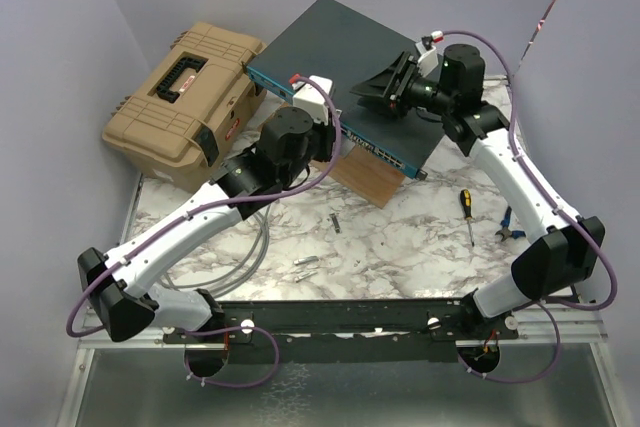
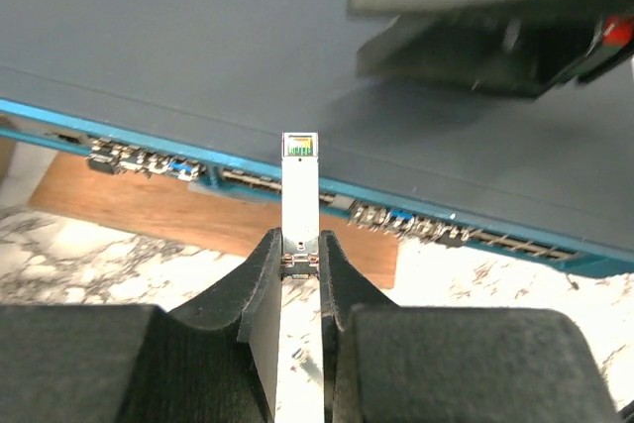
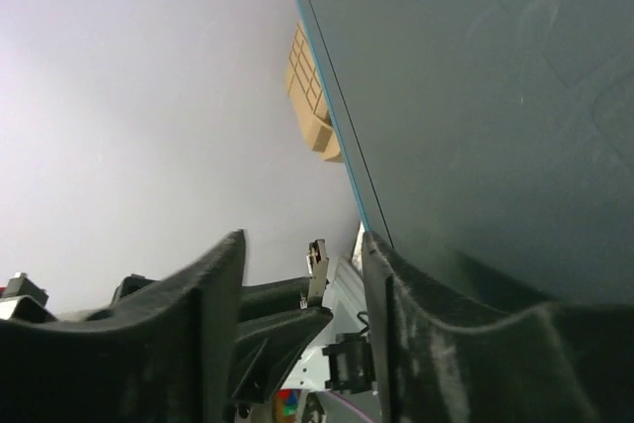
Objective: Insert the plug into the switch port
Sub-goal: Pick up the connector from the center of the board, then insert the connector into the switch port.
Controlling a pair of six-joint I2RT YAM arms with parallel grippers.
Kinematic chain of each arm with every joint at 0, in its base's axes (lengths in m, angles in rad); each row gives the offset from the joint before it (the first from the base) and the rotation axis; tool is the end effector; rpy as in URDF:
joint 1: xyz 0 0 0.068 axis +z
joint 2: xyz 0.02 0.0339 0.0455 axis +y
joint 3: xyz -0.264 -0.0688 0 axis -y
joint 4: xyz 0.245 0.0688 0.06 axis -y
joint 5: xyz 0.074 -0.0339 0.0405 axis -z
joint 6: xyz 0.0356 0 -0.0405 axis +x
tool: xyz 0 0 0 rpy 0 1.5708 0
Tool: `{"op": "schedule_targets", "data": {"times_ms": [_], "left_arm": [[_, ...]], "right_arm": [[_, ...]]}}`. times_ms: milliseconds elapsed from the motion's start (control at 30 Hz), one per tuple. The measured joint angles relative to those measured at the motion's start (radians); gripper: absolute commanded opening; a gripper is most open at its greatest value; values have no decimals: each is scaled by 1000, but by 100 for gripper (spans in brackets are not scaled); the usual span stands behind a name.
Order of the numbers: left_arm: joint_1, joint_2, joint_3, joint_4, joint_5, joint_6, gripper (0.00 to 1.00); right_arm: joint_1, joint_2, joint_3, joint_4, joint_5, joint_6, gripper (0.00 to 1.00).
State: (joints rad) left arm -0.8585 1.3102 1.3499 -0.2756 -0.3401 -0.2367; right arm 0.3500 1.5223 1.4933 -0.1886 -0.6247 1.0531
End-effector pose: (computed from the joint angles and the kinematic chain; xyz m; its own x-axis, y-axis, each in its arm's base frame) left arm 0.2044 -0.2185 0.4131 -0.2661 -0.0301 -0.9635 0.4517 0.8791 -0.1522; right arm 0.3257 0.1410 0.4079 -0.8082 0.4553 -0.3735 -0.2269 0.3445 0.9110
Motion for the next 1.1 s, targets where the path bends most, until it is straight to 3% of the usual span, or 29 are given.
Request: {"op": "schedule_targets", "data": {"times_ms": [233, 600, 833, 1100], "left_arm": [[58, -47, 0, -113, 1, 66, 0], [214, -150, -24, -198, 103, 134, 0], [229, -167, -94, -198, 149, 153, 0], [238, -170, -145, -180, 188, 171, 0]], "right_arm": [[-90, 0, 57, -22, 5, -74, 76], [-321, -39, 58, -103, 51, -184, 92], [-483, -109, 51, -162, 113, -254, 99], [-625, -158, -21, -169, 171, -300, 100]]}}
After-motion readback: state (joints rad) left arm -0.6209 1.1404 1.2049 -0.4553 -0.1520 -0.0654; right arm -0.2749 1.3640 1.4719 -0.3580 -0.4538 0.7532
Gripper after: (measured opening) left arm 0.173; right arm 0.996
